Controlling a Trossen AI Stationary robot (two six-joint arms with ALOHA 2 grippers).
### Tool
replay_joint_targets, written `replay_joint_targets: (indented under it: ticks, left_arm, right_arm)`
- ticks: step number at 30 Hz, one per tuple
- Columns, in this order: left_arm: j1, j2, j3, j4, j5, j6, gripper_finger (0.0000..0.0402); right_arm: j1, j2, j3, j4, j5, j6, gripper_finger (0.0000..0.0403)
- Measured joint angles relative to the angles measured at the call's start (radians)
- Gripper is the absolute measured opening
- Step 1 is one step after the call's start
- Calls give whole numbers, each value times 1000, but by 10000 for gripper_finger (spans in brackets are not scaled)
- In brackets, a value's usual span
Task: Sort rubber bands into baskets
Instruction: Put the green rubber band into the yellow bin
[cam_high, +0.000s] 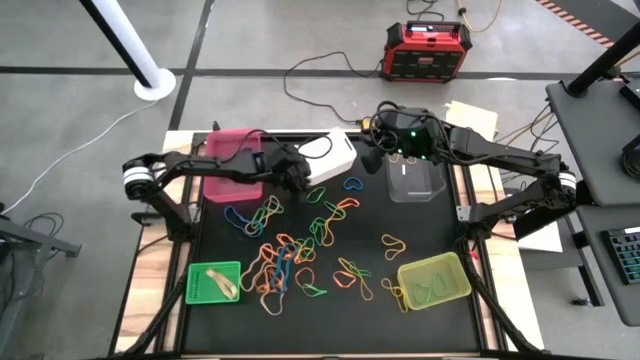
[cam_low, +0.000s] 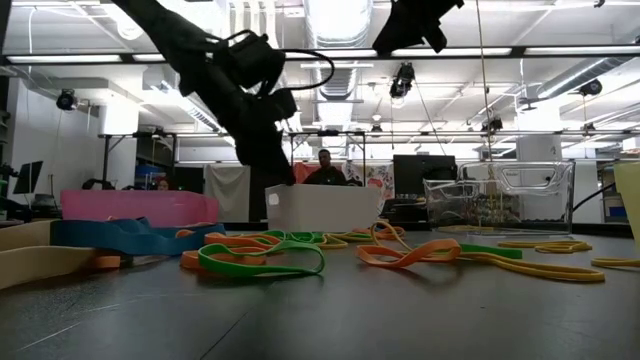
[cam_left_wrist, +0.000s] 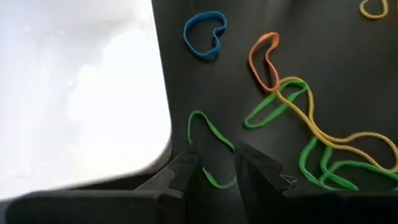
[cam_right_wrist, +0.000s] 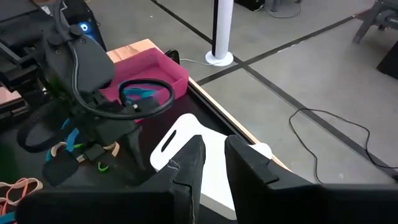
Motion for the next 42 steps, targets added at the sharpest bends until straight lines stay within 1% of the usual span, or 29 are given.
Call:
replay_joint_targets:
  ticks: [4, 9, 10, 20, 25, 27, 28, 30, 32, 34, 35, 36, 37, 40, 42]
  left_arm:
    - [3, 34, 21, -13, -23, 11, 78]
    - [19, 40, 47, -34, -139, 38, 78]
    - [26, 41, 48, -37, -150, 41, 78]
    - [108, 42, 57, -37, -156, 41, 78]
    - [120, 41, 57, -41, -160, 50, 78]
    - [117, 33, 57, -75, -157, 68, 78]
    - [113, 25, 57, -97, -142, 79, 78]
    - [102, 2, 57, -157, -60, 111, 78]
    - [87, -28, 57, -212, 80, 160, 78]
    - [61, -50, 55, -217, 226, 198, 78]
    - [42, -53, 54, -205, 266, 210, 78]
    - [20, -52, 53, -187, 266, 213, 78]
    - [-4, -43, 50, -171, 233, 213, 78]
    - [-73, 2, 48, -149, 91, 209, 78]
    - [-102, 28, 47, -114, 33, 181, 79]
  right_arm:
    - [0, 0, 0, 0, 0, -5, 59]
    - [0, 0, 0, 0, 0, -5, 58]
    - [0, 0, 0, 0, 0, -5, 58]
    - [0, 0, -3, 0, 1, -5, 59]
    - [0, 0, -8, -5, 1, -5, 59]
    - [0, 1, -9, -16, 1, -5, 59]
    - [0, 1, -10, -21, 0, -5, 59]
    - [0, 1, -10, -35, 0, -5, 59]
    - [0, 0, -10, -52, 0, -14, 59]
    - [0, 0, -10, -76, -1, -28, 59]
    - [0, 0, -10, -84, -1, -31, 59]
    - [0, -1, -10, -92, -1, -31, 59]
    - [0, -1, -10, -100, -2, -31, 59]
    - [7, 0, -10, -120, -2, -31, 59]
    - [22, 0, -12, -131, -2, -30, 59]
